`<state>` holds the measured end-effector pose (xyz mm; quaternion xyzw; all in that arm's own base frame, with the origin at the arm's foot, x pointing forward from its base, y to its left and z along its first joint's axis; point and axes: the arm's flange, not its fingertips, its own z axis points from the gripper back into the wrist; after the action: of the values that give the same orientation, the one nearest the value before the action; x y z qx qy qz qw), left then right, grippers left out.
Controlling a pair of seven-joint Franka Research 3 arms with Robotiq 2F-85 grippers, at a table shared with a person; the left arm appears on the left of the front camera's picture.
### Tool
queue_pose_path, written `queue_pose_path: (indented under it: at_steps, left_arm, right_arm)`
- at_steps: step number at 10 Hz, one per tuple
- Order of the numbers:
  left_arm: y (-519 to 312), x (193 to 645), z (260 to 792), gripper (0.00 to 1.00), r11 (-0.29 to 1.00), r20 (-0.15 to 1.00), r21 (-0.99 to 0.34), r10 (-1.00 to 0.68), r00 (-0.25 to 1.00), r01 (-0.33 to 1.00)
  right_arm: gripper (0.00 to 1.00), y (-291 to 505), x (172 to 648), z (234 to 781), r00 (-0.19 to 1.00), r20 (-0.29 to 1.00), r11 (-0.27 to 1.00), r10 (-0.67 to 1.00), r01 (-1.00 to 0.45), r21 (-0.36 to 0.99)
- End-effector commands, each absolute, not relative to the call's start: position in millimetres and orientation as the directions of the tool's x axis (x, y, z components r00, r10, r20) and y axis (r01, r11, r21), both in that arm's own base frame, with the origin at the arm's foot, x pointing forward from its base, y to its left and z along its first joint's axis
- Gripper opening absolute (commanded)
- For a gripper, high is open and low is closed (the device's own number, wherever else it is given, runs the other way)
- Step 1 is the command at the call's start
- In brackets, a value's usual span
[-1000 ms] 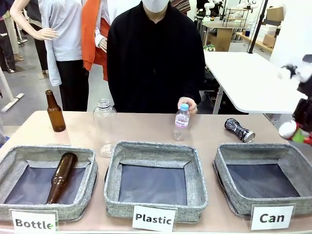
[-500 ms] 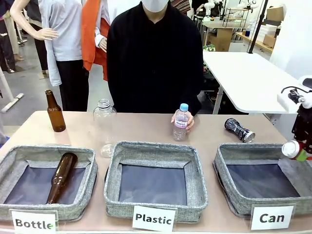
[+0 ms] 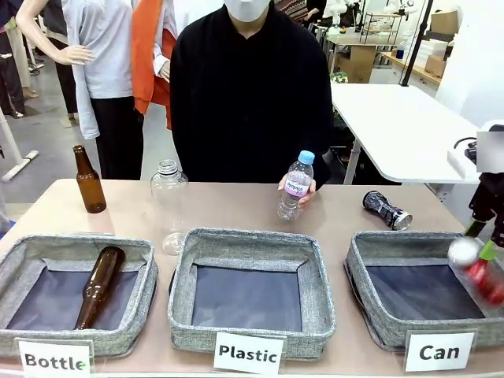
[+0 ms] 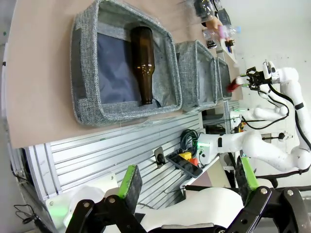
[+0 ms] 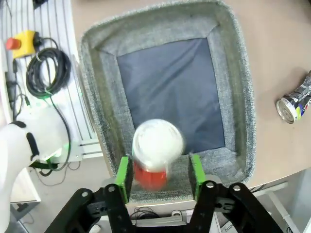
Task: Sort the can waste into the basket.
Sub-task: Pick up the can waste from the table and place it in the right Fabric basket.
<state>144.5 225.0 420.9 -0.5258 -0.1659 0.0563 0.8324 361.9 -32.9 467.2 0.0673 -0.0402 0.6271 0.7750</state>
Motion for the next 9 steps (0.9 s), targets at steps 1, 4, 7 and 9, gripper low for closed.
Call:
queue_pose_path:
  at_steps: [1,4,7,9]
  left_arm:
    - [224,142,421,1.0,0.439,0.208,-0.896,0.272,0.939,0.071]
    - [224,142,421,1.0,0.439,0.208,-0.896,0.272,0.939,0.071]
    - [224,142,421,1.0,0.439,0.208,-0.896,0.272,0.939,0.071]
    - [224,142,421,1.0,0.439,0.208,-0.896,0.272,0.939,0.071]
  right_arm:
    - [1.0,-32,371,467,0.231,0.155,0.227,0.96,-0.973,0.047]
    - [1.0,-31,371,465,0.233,0.158,0.229,0.959,-0.972,0.049]
    - [1.0,-31,372,469,0.334,0.264,0.31,0.905,-0.942,0.128]
    - [1.0,-47,374,494,0.667,0.553,0.373,0.499,-0.741,0.558]
